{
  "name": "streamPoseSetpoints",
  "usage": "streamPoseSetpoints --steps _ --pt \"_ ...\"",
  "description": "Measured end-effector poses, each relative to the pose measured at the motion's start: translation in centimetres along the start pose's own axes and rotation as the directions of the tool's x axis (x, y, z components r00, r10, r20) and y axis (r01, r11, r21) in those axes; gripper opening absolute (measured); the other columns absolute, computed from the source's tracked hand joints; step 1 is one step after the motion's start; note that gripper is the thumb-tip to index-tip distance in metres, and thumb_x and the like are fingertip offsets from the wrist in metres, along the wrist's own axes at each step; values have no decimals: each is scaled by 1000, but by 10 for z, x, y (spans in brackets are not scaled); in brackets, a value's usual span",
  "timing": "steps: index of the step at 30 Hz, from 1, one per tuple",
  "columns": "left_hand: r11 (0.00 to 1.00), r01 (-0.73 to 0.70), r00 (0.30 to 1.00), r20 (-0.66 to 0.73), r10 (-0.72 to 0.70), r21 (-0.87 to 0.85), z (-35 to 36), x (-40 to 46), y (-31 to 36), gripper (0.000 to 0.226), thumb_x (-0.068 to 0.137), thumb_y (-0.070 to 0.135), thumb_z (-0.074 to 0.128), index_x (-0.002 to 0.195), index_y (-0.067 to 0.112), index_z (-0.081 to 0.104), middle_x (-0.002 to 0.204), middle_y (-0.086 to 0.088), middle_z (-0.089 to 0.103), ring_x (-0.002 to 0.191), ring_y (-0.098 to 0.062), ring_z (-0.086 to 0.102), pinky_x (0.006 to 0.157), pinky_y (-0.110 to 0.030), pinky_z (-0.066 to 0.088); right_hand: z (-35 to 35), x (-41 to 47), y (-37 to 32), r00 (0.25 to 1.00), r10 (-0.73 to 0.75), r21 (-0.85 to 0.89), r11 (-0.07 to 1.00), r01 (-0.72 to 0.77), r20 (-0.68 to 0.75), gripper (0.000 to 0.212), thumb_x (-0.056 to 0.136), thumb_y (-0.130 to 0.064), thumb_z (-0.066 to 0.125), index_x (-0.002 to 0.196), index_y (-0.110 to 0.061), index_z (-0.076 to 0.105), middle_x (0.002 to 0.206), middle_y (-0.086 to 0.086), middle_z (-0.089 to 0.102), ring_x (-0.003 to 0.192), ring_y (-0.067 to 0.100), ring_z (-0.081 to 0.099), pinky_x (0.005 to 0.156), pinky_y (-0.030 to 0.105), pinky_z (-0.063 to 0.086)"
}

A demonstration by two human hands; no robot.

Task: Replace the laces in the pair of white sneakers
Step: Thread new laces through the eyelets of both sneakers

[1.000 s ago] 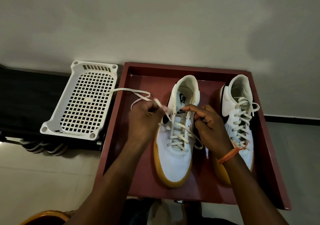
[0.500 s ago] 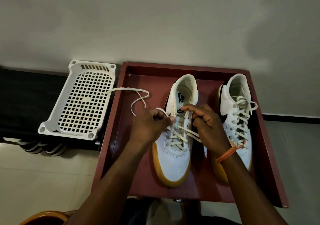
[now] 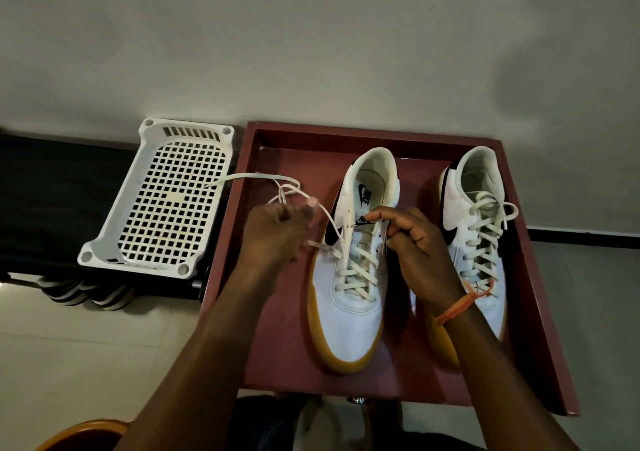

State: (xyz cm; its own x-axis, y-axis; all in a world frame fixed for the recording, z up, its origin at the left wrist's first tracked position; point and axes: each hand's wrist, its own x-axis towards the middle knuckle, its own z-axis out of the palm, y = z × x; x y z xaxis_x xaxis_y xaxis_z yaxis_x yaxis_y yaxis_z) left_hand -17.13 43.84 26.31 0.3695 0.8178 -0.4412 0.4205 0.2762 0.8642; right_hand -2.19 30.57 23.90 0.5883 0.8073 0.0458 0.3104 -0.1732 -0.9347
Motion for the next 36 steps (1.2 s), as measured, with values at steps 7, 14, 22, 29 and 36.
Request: streamPoseSetpoints --steps 7,14,22,29,36 --pt "976 -181 974 158 161 124 22 -11 -7 27 78 28 82 75 3 72 64 -7 71 54 -12 63 56 -26 52 1 0 -2 1000 -5 -30 1000 5 -1 46 76 -7 42 100 -37 68 91 9 52 82 10 55 82 13 42" --pt "988 49 990 135 -29 -144 18 -12 4 14 91 7 66 79 1 67 46 5 60 38 1 49 42 -12 40 0 1 2 999 -45 -68 997 45 1 43 80 -4 43 103 -30 69 84 -5 48 79 5 55 78 14 42" --pt "924 34 999 4 -39 382 7 -8 -5 58 91 54 60 62 5 53 39 -1 48 30 -11 46 41 -18 35 -1 0 1 1000 -11 -117 993 14 28 35 77 -11 50 102 -31 66 86 0 47 76 15 52 73 23 45" --pt "986 141 944 287 -162 91 24 -24 -2 31 84 25 78 80 4 55 67 -20 49 45 -19 41 40 -20 37 -3 -3 -5 999 18 -144 989 -14 32 36 77 -13 50 104 -33 64 87 -3 44 76 10 51 72 15 43" --pt "979 129 980 168 -102 -156 31 -32 -2 26 77 4 82 81 1 56 58 -12 52 35 -8 43 38 -16 40 -3 -5 -12 996 72 -139 988 -65 50 40 88 1 55 113 -28 65 89 -1 44 78 8 51 74 10 43"
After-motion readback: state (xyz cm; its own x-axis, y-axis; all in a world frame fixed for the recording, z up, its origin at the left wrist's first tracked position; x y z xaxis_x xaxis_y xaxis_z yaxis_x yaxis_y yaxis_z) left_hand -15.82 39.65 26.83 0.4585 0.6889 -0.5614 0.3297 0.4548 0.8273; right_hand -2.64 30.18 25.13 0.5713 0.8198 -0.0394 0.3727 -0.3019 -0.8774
